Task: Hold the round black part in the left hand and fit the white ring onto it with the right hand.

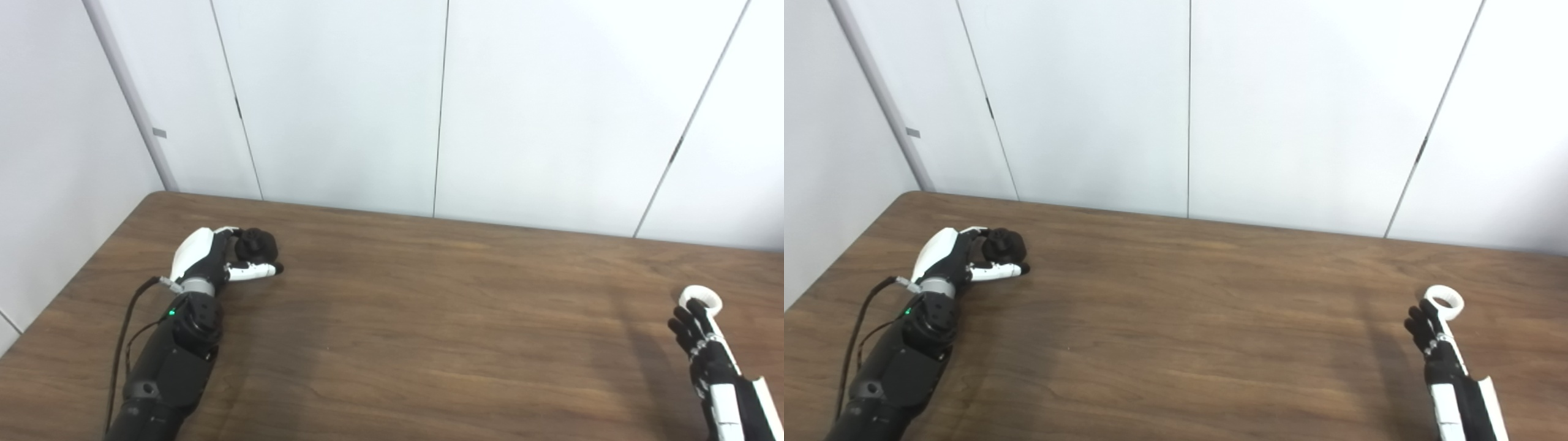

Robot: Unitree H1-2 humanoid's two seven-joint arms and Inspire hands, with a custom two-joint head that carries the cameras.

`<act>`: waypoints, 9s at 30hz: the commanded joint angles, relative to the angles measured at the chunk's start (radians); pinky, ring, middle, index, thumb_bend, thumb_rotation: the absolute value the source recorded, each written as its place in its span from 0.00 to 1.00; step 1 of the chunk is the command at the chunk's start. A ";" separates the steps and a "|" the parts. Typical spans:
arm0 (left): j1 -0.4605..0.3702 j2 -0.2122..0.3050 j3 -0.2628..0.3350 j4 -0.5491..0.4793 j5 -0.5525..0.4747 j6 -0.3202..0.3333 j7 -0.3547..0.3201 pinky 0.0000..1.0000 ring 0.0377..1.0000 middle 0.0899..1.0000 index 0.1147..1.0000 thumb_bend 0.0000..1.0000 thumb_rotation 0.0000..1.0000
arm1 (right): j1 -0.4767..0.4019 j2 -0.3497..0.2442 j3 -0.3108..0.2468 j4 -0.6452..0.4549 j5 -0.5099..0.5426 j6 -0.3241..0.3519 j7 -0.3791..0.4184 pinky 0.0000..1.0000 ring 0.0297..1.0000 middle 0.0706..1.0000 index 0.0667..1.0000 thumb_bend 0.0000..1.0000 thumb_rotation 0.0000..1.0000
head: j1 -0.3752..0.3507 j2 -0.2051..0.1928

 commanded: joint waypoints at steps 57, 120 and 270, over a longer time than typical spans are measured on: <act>0.125 0.043 -0.074 -0.426 0.071 -0.008 0.010 0.99 0.88 0.74 0.42 0.52 0.05 | 0.069 0.065 0.028 0.140 -0.042 -0.030 -0.021 0.95 0.91 0.92 0.93 0.61 1.00 | -0.033 0.026; 0.640 -0.191 -0.466 -0.627 0.471 -0.359 -0.008 1.00 0.91 0.78 0.42 0.52 0.06 | 0.031 0.103 0.043 -0.335 -0.367 0.441 -0.098 0.85 0.88 0.88 0.84 0.64 0.46 | -0.354 0.256; 0.664 -0.286 -0.440 -0.732 0.552 -0.290 -0.125 1.00 0.89 0.76 0.42 0.52 0.06 | -0.350 -0.213 0.441 -0.554 -0.715 0.677 0.535 0.93 0.91 0.78 0.45 0.52 0.14 | -0.256 0.381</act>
